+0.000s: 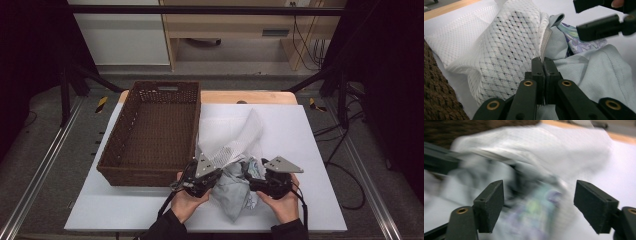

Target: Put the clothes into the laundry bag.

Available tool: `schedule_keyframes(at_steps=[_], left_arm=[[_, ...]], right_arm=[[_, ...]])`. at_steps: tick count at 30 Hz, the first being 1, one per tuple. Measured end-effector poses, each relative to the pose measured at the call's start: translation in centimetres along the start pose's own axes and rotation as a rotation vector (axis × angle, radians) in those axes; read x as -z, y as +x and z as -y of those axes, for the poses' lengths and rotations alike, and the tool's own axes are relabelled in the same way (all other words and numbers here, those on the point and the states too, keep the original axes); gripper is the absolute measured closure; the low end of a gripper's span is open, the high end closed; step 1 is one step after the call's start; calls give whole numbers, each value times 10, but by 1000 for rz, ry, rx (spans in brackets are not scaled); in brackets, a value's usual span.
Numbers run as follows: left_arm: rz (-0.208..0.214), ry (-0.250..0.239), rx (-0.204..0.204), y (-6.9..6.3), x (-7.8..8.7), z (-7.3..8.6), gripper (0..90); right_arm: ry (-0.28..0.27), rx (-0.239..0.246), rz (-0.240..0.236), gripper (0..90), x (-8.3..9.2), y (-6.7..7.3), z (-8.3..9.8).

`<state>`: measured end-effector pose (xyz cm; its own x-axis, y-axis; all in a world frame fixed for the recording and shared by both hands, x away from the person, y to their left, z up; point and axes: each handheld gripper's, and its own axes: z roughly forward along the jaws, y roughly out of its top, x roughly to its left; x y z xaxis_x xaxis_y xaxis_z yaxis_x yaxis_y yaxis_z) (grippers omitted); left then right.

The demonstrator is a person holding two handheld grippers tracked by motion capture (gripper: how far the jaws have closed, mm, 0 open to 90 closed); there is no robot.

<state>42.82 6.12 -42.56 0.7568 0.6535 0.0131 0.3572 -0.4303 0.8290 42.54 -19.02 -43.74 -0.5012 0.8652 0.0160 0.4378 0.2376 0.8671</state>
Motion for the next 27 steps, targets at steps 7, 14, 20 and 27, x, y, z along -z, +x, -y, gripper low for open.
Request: schedule_keyframes(at_steps=[7, 14, 20, 27], left_arm=[[8, 12, 1, 1, -4, 2, 881], [18, 6, 32, 5, -2, 1, 881], [28, -53, 40, 4, 11, -8, 884], [45, -68, -14, -9, 19, -12, 886]], right_arm=[[53, -41, -78, 468, -28, -11, 12], [16, 16, -184, 841, -19, 4, 3], [9, 145, -282, 844, -22, 42, -8], [59, 125, -115, 827, -66, 41, -10]])
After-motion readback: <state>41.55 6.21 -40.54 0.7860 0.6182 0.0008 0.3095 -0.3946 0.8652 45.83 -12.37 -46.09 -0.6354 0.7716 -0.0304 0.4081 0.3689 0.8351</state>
